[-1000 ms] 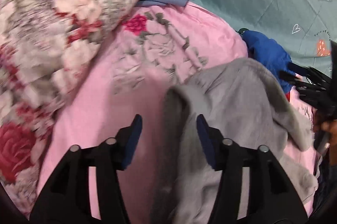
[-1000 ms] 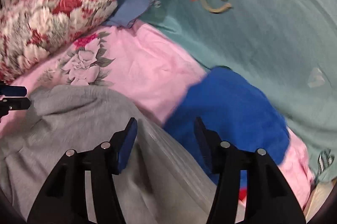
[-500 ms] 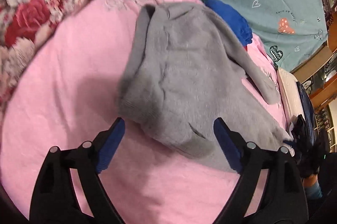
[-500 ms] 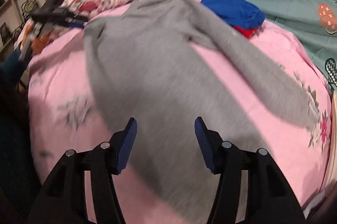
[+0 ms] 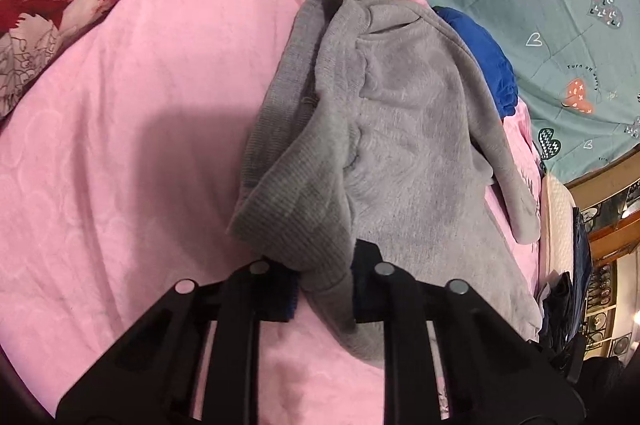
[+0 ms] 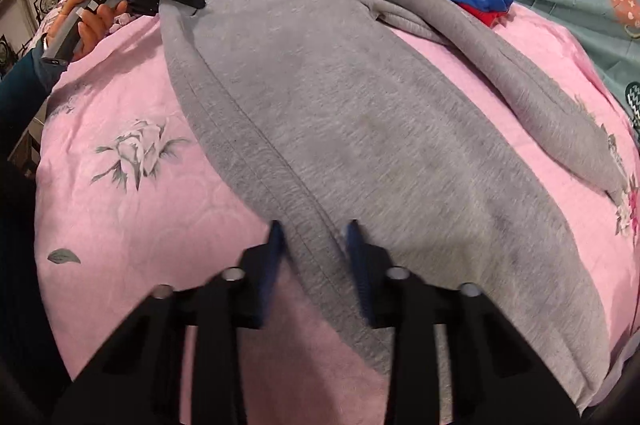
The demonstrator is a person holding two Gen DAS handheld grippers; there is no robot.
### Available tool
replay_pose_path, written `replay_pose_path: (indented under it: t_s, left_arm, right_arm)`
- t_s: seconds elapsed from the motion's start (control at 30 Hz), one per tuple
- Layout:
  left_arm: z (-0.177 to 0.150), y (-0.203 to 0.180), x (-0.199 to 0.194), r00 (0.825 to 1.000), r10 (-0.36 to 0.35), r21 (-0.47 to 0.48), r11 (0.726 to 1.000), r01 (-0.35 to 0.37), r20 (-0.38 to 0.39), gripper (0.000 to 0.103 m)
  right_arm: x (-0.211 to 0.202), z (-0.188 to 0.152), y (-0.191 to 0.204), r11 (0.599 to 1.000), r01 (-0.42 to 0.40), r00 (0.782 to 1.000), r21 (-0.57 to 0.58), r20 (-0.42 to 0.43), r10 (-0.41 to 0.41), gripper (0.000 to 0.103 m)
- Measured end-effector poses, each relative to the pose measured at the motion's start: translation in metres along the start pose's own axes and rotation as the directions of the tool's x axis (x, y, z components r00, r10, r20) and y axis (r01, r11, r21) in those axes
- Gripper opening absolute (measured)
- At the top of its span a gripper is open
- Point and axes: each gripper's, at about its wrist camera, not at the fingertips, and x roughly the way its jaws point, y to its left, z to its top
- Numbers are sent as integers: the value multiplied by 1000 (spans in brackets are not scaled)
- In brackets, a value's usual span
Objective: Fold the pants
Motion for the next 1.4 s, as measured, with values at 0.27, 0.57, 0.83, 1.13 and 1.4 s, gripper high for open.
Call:
replay_pose_path:
  t_s: [0.27,0.57,0.83,1.13,1.4]
  left_arm:
    - [-8,-4,-72,991,-56,45,998,51,121,12]
    - [-30,40,-47,990,140,52,989,-140,5,49]
    - [-34,8,-83,968,221,236,940,-244,119,54]
    - [-16,-32,-103,963,161,292,930,-221,215,66]
    - [17,-100,-46,981,83,412,899,-151,177,66]
  right_arm:
    - [-43,7,12,994,-113,992,-14,51,113,18]
    - [-53,0,-90,931,-154,985,330,131,116,51]
    - [-37,-49,-305,468,-171,971,867,230,-71,51]
    - [5,-25,-329,427,-278,946,860,322,-31,6]
    - [-100,29,-316,488,-288,906,824,400,-140,4]
